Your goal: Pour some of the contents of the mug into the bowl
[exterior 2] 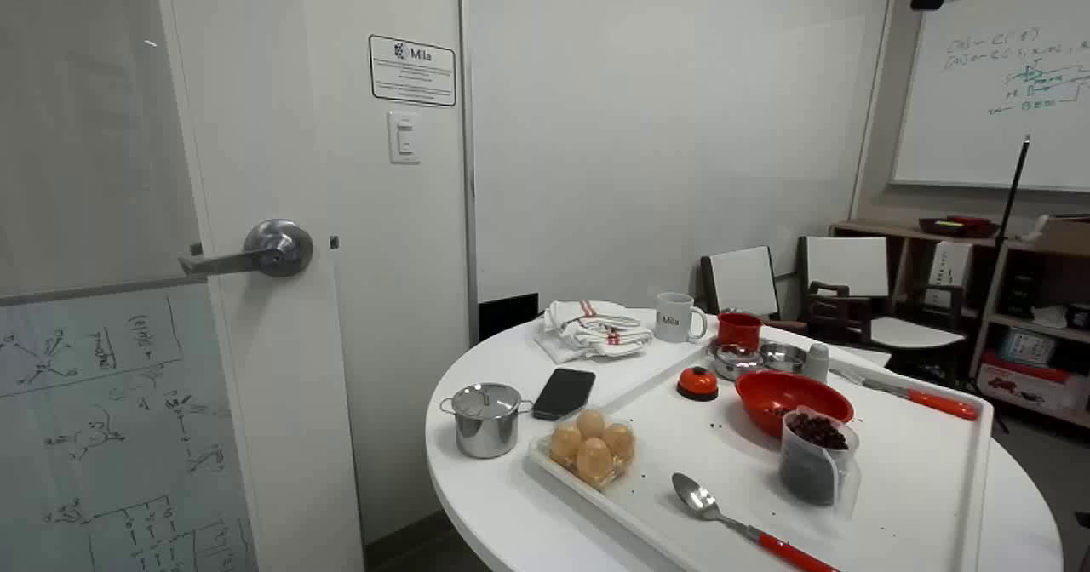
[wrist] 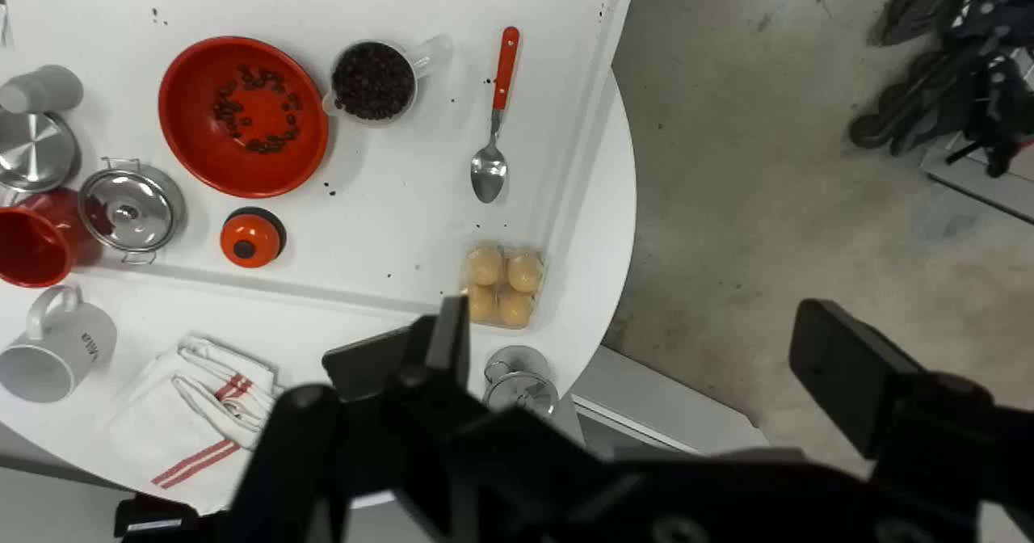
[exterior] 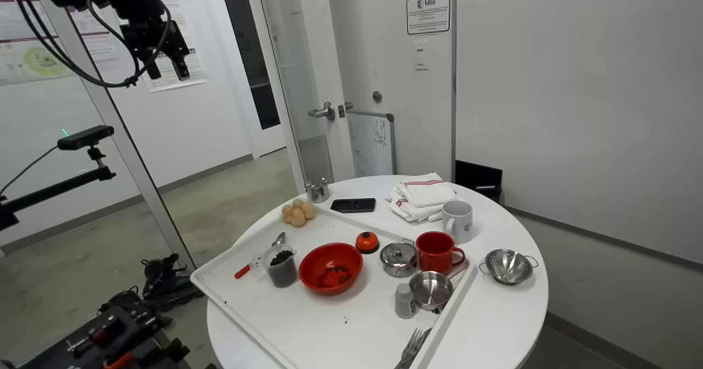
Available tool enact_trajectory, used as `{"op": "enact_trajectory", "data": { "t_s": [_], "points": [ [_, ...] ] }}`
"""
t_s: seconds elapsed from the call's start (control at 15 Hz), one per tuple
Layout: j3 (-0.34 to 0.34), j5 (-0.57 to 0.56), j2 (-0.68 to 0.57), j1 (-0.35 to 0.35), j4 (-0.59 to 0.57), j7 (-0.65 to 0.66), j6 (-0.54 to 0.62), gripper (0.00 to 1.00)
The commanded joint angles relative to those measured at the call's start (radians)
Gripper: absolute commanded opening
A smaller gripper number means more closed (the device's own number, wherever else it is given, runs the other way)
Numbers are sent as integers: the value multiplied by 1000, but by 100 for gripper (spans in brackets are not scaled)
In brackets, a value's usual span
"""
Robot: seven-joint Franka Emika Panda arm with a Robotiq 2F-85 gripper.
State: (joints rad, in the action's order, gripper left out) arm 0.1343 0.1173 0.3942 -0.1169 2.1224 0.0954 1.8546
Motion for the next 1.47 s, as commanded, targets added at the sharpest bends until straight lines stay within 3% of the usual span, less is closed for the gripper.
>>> {"op": "enact_trajectory", "data": {
  "t_s": [0.0, 0.4, 1.0, 1.4],
  "points": [
    [0, 0, -1, 0, -3, 1, -2, 100],
    [0, 0, -1, 0, -3, 1, -2, 100],
    [86, -22, -77, 70, 114, 520, 233, 100],
    [100, -38, -218, 66, 165, 817, 245, 100]
  ]
}}
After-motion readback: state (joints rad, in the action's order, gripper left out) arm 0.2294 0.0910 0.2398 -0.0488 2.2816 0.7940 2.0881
